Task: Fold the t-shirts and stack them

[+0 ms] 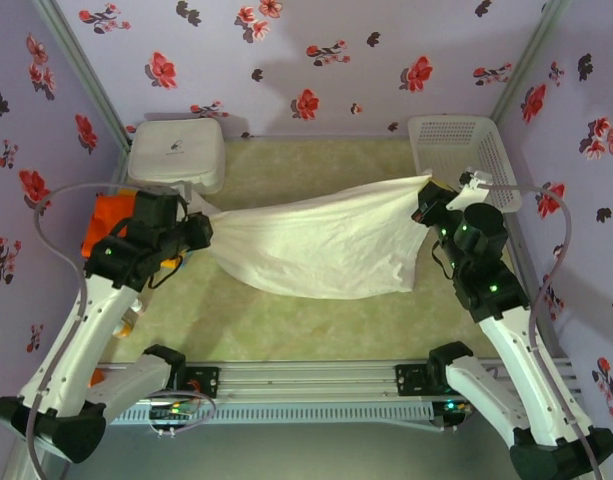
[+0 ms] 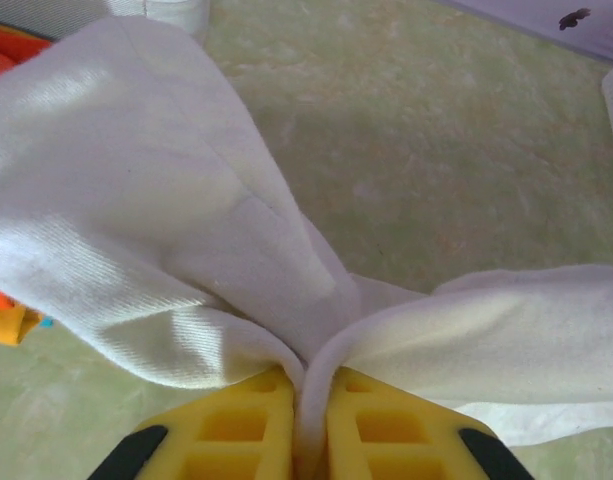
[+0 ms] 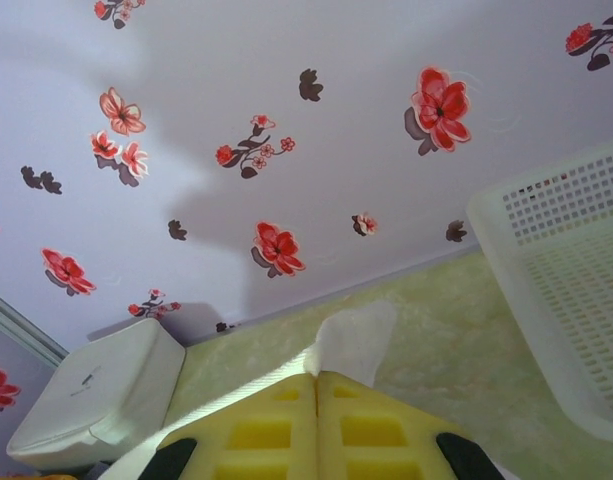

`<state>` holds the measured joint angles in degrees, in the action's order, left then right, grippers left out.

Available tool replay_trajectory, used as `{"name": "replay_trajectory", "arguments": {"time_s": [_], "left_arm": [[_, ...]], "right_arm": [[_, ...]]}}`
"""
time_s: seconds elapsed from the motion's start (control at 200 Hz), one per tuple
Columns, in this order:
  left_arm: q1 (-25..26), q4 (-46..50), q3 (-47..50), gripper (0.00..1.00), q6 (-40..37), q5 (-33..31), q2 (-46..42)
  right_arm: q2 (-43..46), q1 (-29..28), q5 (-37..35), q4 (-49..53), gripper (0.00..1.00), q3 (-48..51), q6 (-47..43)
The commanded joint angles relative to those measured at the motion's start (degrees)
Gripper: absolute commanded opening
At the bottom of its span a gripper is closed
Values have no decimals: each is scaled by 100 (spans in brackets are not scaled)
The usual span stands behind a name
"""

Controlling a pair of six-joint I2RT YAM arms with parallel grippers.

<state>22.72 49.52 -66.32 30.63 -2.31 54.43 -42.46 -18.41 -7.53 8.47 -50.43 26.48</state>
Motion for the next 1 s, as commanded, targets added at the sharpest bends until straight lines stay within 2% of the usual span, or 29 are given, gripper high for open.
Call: {"name": "replay_trajectory", "arguments": {"time_s": [0.0,0.055,0.08,0.12,0.15,0.225,0.34,0.5,0.735,0.875,0.995], "left_arm": [[-37,235,-41,18,-150,-230,-85],[-39,234,-23,28,-129,-116,-90],[-40,225,-13,35,-136,-11,-99],[-40,225,28,52,-108,121,-125],[-40,238,90,60,-67,159,-155],[-40,213,279,69,2,73,-296],[-72,100,602,71,4,-152,-316],[-123,-394,1039,70,74,-142,152],[-127,-1710,1381,67,86,125,1119],[-156,-2318,1233,66,75,164,1962],[-180,-2779,1147,62,253,471,2610]], "right_arm": [[91,1,-381,25,0,8,-162],[138,4,-485,90,0,23,-161],[185,2,-519,102,0,59,-168],[293,0,-475,98,0,138,-235],[375,5,-357,87,0,203,-329],[561,-2,-137,112,0,349,-478],[666,4,-150,338,0,498,-607],[819,3,-15,528,0,718,-673],[950,2,18,678,0,1009,-499],[924,5,132,551,0,1152,-292],[884,5,62,498,0,1210,-185]]}}
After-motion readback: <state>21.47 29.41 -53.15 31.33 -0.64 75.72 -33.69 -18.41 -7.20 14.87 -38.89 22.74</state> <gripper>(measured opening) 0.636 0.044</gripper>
